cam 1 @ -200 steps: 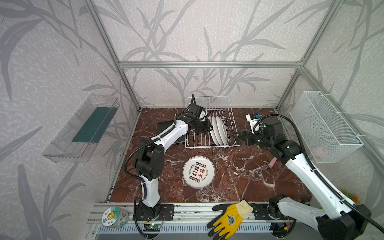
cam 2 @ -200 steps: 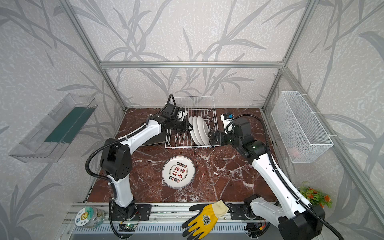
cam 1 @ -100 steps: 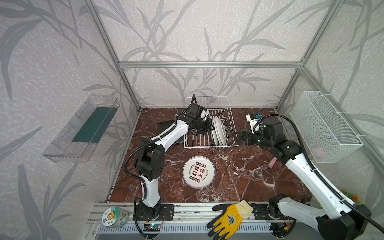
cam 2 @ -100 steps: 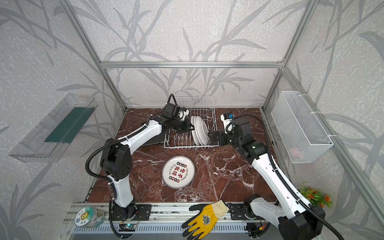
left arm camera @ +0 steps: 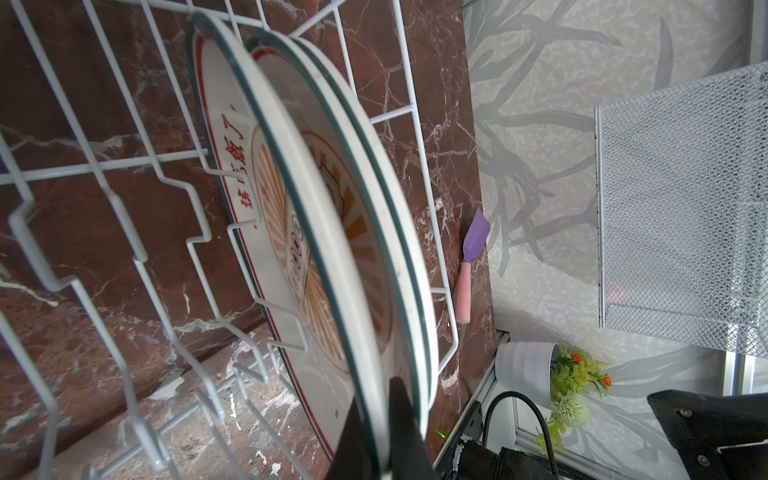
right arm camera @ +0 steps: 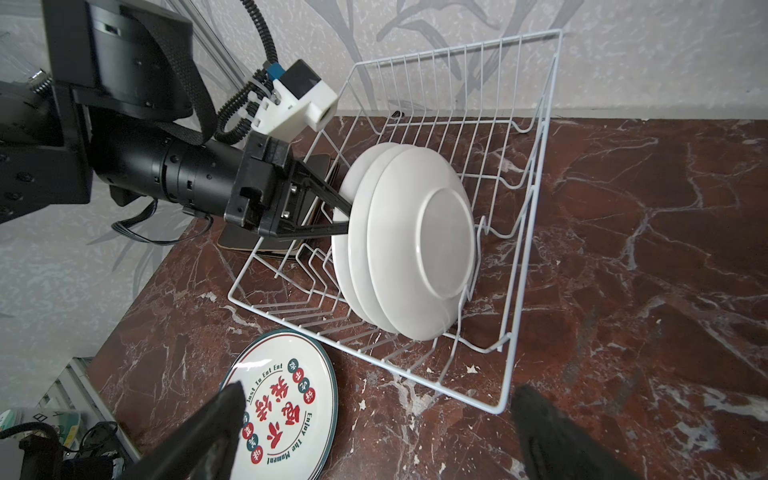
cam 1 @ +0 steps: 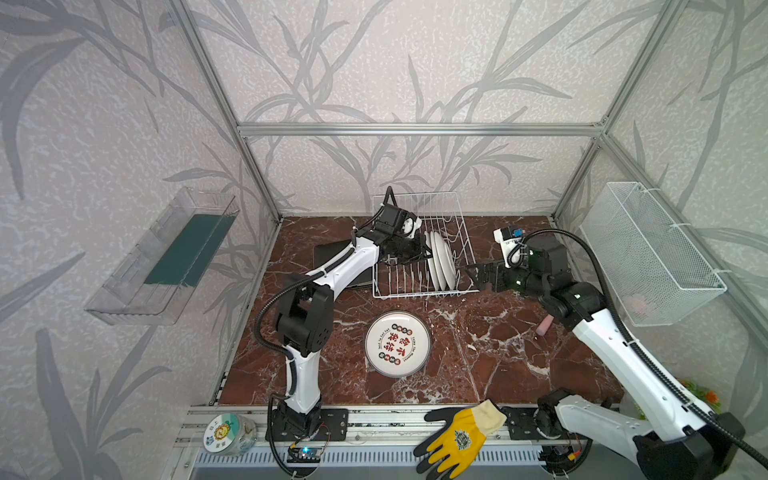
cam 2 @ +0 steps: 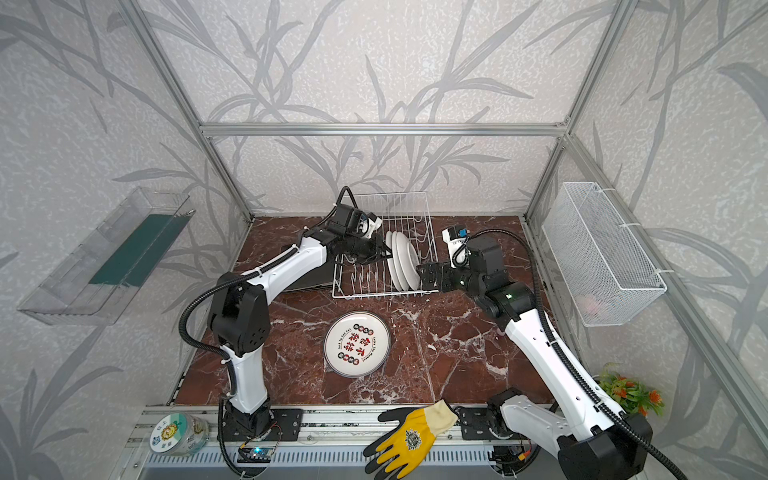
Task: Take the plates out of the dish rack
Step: 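Close the left gripper on the top rim of the nearest patterned plate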
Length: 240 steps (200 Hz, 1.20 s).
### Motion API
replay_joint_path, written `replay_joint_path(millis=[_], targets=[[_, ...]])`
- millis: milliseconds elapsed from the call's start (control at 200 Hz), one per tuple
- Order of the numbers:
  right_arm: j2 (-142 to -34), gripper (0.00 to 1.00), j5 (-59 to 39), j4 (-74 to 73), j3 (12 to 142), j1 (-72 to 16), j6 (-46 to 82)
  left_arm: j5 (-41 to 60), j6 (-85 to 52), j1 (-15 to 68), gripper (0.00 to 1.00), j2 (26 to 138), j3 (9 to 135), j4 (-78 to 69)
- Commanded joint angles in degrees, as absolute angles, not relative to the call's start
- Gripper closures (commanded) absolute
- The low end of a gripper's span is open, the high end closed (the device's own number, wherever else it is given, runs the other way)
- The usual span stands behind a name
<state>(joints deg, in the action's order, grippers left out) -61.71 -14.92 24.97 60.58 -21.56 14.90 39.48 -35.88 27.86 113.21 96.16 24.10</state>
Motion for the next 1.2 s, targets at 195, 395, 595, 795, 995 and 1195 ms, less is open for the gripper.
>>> replay_joint_path(millis=[195, 395, 595, 795, 995, 1195], targets=[[-60.6, 0.01, -14.2, 25.5, 60.0, -21.9, 14.0, 42.7, -30.3, 30.4, 1.0, 117.1, 103.5, 30.5], [-60.5, 0.01, -14.2, 25.3, 59.9, -21.9, 14.1, 41.0, -29.4, 30.2, 1.0, 116.0, 105.5, 33.1], [-60.7, 0.01, -14.6, 25.0, 60.0, -21.9, 14.3, 39.7, -30.1, 30.2, 1.0, 114.4, 107.7, 33.9], [-60.6, 0.01, -14.6, 24.9, 60.3, -21.9, 14.6, 39.0, -32.1, 30.2, 1.0, 112.7, 110.4, 34.6], [-60.5, 0.01, -14.7, 24.7, 60.4, -21.9, 14.7, 36.6, -30.5, 30.3, 1.0, 111.1, 113.4, 40.1], [-60.3, 0.01, -14.9, 24.0, 59.9, -21.9, 15.3, 34.7, -31.2, 30.2, 1.0, 108.2, 113.4, 40.4]])
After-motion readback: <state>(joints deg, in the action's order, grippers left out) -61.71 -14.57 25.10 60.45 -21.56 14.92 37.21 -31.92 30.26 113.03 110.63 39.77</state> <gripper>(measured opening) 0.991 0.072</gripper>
